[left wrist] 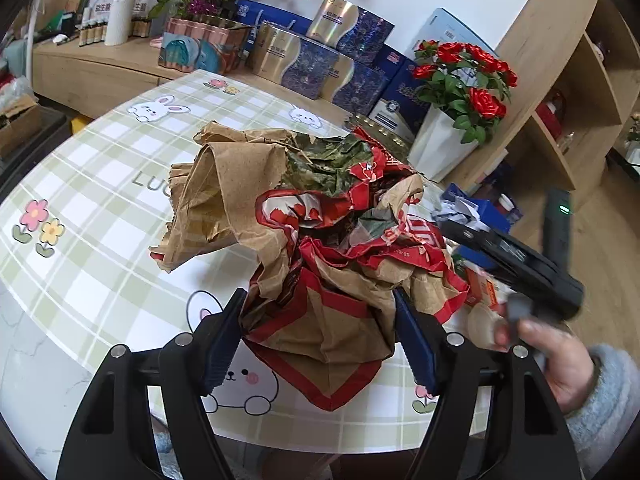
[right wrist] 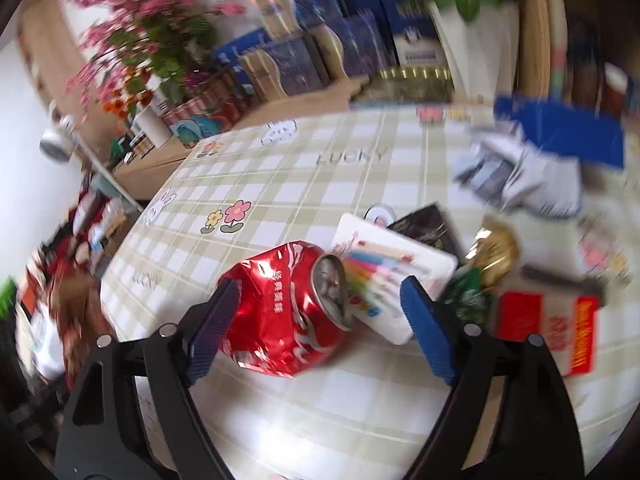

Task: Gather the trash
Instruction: 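Hold the paper wrapping with the left gripper while the right gripper grasps the crushed red can, then lower the paper wrapping into the brown bin and open the left gripper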

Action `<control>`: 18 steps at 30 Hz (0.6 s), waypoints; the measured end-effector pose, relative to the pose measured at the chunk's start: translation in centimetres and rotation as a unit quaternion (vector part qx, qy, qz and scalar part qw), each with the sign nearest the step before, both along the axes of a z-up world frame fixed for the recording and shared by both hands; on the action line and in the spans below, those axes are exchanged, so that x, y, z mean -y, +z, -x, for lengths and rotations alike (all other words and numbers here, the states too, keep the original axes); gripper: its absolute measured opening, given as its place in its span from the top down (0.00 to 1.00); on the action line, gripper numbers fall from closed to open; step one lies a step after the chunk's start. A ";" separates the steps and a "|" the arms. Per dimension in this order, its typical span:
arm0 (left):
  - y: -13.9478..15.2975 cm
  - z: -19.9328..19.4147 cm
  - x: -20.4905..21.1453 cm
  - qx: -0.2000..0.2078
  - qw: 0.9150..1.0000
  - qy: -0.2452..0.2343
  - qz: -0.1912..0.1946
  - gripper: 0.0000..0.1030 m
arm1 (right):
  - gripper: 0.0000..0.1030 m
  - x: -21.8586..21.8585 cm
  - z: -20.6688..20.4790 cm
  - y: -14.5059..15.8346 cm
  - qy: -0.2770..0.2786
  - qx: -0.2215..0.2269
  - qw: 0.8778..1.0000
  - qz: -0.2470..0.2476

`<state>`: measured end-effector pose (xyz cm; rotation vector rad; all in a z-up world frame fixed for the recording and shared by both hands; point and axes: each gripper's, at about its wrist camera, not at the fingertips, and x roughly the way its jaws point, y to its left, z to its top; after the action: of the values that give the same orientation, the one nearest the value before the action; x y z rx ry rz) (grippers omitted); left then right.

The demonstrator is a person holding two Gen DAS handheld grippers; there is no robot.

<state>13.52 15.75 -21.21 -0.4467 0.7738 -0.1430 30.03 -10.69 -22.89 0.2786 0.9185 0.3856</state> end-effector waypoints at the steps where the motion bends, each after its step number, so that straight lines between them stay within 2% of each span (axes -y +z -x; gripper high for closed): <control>1: -0.1 0.1 0.0 0.001 1.000 -0.002 0.000 0.32 | 0.21 -0.2 -0.3 -0.4 -0.007 -0.010 1.000 -0.013; 4: -0.3 0.3 -0.1 0.002 1.000 -0.003 -0.008 0.32 | 0.24 -0.9 -0.8 -1.2 -0.012 -0.023 1.000 -0.013; 7: -0.6 0.5 -0.2 0.001 1.000 0.000 -0.019 0.32 | 0.29 -2.2 -1.2 -2.0 -0.010 -0.022 0.999 0.028; 10: -1.0 0.4 -0.7 -0.004 1.000 0.004 -0.010 0.32 | 0.37 -2.4 -1.4 -2.7 -0.019 -0.029 0.999 0.039; 11: -1.1 0.4 -1.0 -0.005 1.000 0.006 -0.004 0.32 | 0.45 -2.4 -1.4 -2.7 -0.020 -0.029 0.998 0.042; 12: -1.1 0.4 -1.1 -0.006 1.000 0.008 0.001 0.32 | 0.62 -2.5 -1.4 -2.8 -0.014 -0.033 0.999 0.040; 14: -1.0 0.5 -1.3 -0.005 1.000 0.009 0.002 0.32 | 0.64 -2.4 -1.0 -2.7 -0.004 -0.034 0.999 0.036; 18: -0.7 1.0 -1.3 0.001 1.000 0.008 0.004 0.32 | 0.65 -2.1 0.7 -0.8 0.011 0.012 0.999 0.045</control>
<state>12.53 17.06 -21.90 -0.4605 0.7682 -0.1308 29.36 -8.59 -23.74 0.1820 0.9140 0.3668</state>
